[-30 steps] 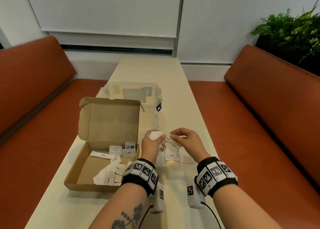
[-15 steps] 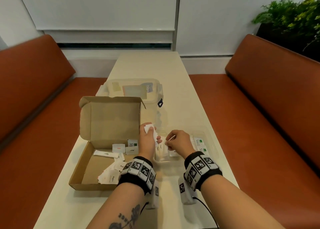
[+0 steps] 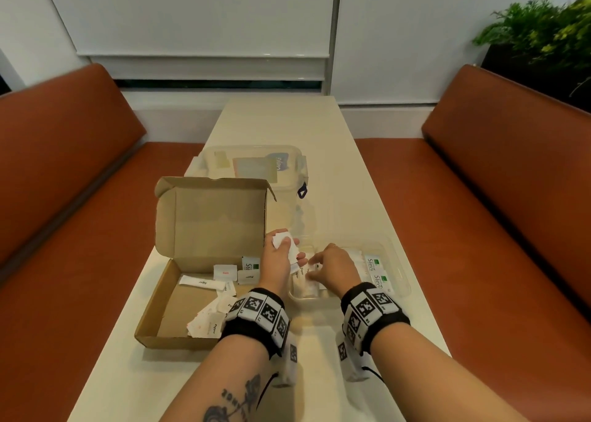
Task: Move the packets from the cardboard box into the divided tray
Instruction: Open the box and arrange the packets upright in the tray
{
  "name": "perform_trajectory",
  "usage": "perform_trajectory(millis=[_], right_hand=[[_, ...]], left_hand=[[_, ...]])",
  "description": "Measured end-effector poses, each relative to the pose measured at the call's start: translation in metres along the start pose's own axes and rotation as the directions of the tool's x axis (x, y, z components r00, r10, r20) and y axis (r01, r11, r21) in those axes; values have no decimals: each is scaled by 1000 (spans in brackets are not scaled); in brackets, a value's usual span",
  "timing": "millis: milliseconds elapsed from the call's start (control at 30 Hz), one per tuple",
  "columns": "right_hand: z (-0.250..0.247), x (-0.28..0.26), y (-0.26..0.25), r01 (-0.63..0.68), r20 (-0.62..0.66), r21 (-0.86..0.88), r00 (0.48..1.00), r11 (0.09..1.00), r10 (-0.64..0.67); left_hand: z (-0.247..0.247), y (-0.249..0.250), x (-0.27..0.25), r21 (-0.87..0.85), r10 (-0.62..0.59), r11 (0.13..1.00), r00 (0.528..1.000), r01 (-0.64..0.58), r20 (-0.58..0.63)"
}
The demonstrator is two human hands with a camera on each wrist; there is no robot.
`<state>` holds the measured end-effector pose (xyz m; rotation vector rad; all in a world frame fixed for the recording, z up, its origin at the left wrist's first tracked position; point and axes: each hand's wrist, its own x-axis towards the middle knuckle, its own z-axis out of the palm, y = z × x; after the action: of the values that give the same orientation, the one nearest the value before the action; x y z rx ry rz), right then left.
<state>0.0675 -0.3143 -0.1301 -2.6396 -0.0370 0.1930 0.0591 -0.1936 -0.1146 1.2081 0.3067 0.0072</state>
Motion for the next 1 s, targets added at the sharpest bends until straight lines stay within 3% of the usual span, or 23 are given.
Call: perform_trajectory(millis=[167, 233, 333, 433, 533, 700, 833, 1000], right_hand=[[-1, -2, 2, 14, 37, 10, 999, 1000, -14], [-4, -4, 0, 20, -57, 156, 998, 988, -11], [-14, -7, -6, 78, -209, 450, 978, 889, 20], [-26, -7, -10, 66, -165, 609, 985, 790, 45], [-36, -7, -5, 36, -69, 669, 998, 742, 14], [-40, -11, 10, -19, -15, 734, 999, 679, 44], [-42, -14, 22, -51, 28, 705, 999, 707, 44], [-49, -14, 37, -42, -57, 727, 991, 685, 121]], left_hand=[[0, -1, 0, -31, -31, 999, 999, 32, 13], [-1, -2, -3, -63, -35, 997, 999, 38, 38], [-3, -3, -5, -70, -63, 995, 995, 68, 77], [-1, -6, -5, 8, -107, 994, 986, 107, 126], [1, -6, -5, 61, -121, 992, 976, 111, 183], [8, -6, -6, 93, -161, 985, 961, 144, 225], [16, -8, -8, 161, -182, 977, 945, 142, 273], [25, -12, -6, 101, -204, 978, 949, 184, 242]])
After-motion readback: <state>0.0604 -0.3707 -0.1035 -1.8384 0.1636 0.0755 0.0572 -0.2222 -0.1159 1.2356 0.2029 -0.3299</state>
